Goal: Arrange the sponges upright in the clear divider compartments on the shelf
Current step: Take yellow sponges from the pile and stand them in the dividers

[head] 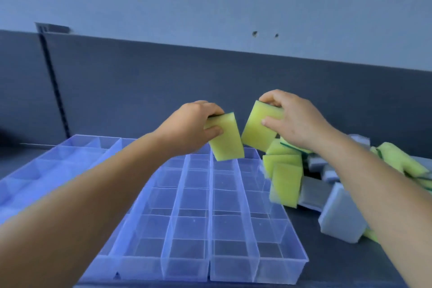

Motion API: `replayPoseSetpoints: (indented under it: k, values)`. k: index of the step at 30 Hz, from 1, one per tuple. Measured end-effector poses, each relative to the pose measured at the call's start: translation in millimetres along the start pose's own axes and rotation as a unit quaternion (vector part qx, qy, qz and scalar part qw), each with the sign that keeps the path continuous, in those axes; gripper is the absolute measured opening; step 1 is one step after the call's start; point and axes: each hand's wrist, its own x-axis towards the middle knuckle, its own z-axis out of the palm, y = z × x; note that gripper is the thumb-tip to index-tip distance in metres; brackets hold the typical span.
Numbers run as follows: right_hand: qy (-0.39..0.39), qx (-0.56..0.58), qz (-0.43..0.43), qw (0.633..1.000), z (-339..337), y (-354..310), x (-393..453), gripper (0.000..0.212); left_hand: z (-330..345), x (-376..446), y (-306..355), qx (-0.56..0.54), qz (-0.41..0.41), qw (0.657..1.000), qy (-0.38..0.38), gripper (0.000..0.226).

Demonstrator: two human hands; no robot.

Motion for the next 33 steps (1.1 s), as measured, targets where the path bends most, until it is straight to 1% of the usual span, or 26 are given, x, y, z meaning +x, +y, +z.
replayPoseSetpoints:
  k: [5,9,13,17,24,29,33]
  values:
    - [-0.018,0.012,-0.022,1.000,46.7,-61.7,30.0,0.038,-41.7,-28.1,-70.3,0.032,-0.052,0.998,0.017,0.031]
    - [-0.035,0.042,-0.024,0.998,89.2,-115.2,53.7,0.033,-75.9,-49.4,-136.5,0.050,-0.076,0.996,0.005,0.031]
    - [-0.054,0.037,-0.031,0.997,133.2,-165.1,77.3,0.030,-105.0,-66.0,-202.2,0.063,-0.099,0.993,0.000,0.032]
    - [-0.060,0.039,-0.029,0.997,171.5,-205.4,92.9,0.029,-123.9,-76.3,-251.5,0.078,-0.111,0.991,-0.013,0.034]
    - [-0.062,0.026,-0.027,0.997,221.2,-250.8,117.1,0.032,-132.2,-79.2,-309.1,0.088,-0.111,0.989,-0.036,0.034]
    - [-0.061,0.004,-0.025,0.998,250.0,-259.6,127.7,0.034,-121.7,-70.9,-331.0,0.071,-0.109,0.991,-0.042,0.034]
    - [-0.064,-0.017,-0.022,0.998,267.5,-257.2,133.5,0.035,-116.9,-61.5,-338.1,0.088,-0.091,0.991,-0.040,0.035]
